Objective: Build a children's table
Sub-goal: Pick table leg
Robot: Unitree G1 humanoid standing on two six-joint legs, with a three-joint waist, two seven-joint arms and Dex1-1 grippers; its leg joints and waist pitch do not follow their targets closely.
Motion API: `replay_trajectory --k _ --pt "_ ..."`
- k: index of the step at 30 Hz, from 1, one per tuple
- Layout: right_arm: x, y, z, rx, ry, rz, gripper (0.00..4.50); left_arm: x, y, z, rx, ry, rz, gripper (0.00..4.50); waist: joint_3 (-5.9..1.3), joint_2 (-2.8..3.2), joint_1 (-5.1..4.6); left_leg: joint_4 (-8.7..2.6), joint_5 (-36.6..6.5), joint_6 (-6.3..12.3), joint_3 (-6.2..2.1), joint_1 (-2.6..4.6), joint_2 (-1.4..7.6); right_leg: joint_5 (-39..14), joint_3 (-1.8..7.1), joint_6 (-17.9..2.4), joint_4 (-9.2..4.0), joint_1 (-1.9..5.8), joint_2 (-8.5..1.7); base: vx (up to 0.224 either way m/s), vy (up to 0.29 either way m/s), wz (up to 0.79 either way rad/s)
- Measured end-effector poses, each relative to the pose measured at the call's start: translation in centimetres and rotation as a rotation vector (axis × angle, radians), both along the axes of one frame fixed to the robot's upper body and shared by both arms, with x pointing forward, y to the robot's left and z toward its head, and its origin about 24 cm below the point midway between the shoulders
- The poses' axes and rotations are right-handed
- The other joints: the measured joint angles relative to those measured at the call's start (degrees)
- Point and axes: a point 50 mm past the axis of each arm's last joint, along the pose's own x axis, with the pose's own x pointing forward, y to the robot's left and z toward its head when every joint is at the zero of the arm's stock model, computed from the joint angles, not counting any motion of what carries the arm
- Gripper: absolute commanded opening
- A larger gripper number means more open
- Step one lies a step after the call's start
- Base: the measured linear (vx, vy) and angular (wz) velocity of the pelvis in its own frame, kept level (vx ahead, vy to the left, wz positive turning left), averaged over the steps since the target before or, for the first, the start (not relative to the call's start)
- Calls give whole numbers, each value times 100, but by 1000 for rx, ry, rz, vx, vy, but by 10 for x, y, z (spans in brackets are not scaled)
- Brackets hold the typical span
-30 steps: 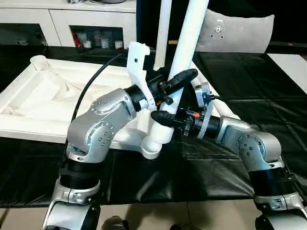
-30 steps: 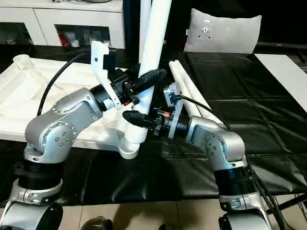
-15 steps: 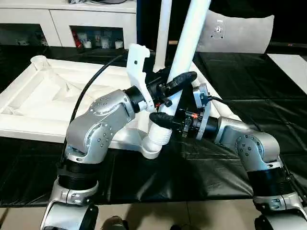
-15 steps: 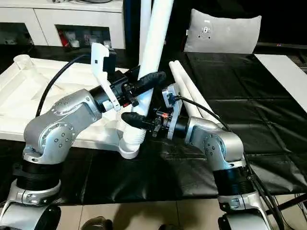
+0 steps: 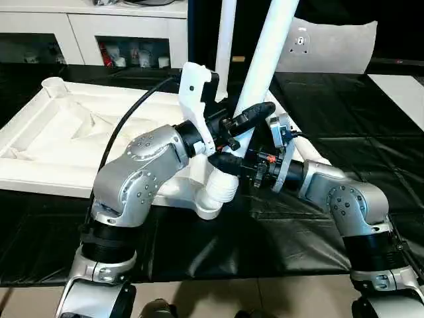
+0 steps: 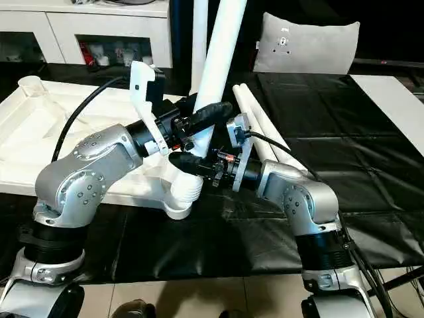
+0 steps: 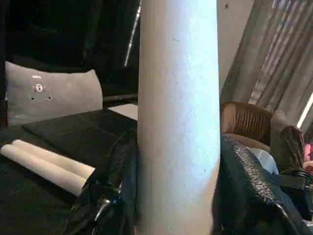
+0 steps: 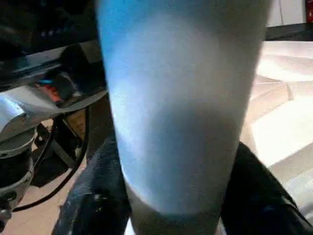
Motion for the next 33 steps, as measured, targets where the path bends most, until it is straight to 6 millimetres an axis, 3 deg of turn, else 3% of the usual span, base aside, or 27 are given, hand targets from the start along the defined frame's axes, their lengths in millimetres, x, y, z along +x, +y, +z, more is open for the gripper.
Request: replay_trajectory --k 11,14,25,33 --pt "0 0 -1 -14 -1 4 191 0 -2 -1 -7 14 0 183 -12 -19 -1 9 0 1 -1 1 1 2 0 5 1 3 -1 0 0 0" --pt "1 0 -1 -15 -2 2 191 1 -2 -1 -17 25 12 253 -12 -20 -1 12 0 1 -1 0 1 3 1 7 1 4 -1 0 0 0" --pt "-2 16 2 -26 -40 -11 191 -12 0 2 -89 43 -97 340 -12 -20 -18 10 0 1 -1 0 1 2 0 11 0 3 -1 0 0 0" --pt "-5 16 1 -55 -56 -16 191 -18 2 0 -163 74 -166 408 -12 -19 -35 11 0 1 -1 1 0 -4 3 27 -4 6 -1 0 0 0"
